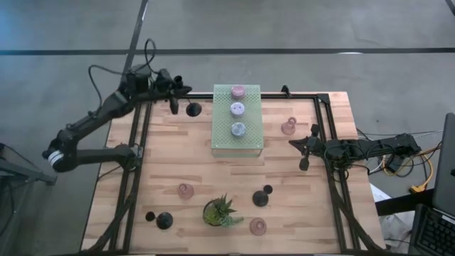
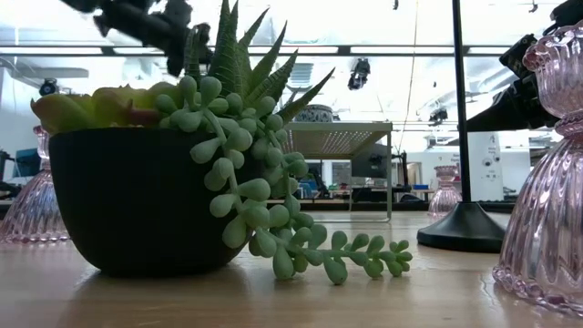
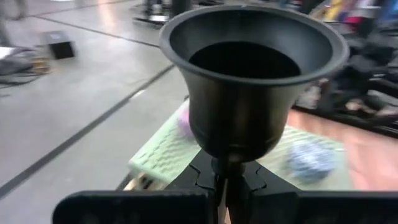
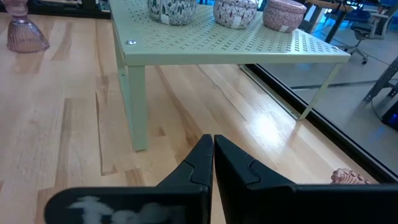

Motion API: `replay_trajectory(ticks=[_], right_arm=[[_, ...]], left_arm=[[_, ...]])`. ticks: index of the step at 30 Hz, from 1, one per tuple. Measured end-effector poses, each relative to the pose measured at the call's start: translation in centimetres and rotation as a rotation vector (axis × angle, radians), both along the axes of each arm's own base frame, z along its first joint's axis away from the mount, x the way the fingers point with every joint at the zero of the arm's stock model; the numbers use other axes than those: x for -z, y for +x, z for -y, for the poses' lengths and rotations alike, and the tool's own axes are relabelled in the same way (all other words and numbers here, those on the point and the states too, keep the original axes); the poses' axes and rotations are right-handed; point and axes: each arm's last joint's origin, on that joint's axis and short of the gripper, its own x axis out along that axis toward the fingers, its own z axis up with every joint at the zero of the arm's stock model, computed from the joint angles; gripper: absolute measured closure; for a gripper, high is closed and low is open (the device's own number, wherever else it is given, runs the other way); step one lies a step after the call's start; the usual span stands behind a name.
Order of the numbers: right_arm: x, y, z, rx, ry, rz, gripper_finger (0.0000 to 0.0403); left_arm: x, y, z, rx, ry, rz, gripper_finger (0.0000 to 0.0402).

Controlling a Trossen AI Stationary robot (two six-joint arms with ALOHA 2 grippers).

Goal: Pick & Place candle stick holders
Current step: Put the top left black candle holder on the shelf

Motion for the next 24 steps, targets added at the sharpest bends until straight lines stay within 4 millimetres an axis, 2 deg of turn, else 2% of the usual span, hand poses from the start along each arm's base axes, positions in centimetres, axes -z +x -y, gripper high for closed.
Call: replay_trajectory(ticks=[4, 12, 17, 24], right_arm=[[0.0, 0.0, 0.0, 0.0, 0.0, 0.0, 0.0394], [0.0, 0.0, 0.0, 0.0, 0.0, 0.0, 0.0394], [0.0, 0.0, 0.0, 0.0, 0.0, 0.0, 0.0394], [0.0, 0.0, 0.0, 0.0, 0.0, 0.0, 0.0394]], left_arm=[[-2.3, 1.3, -1.1, 0.088, -0.001, -0.014, 0.0391], [-4.0, 4.9, -4.6, 0.136, -0.035, -0.05, 0.0391], [-3.6, 7.0, -6.4, 0.149, -0.004, -0.09, 0.0391], [-1.4, 9.4, -8.4, 0.118, 0.024, -0.159, 0.0391]])
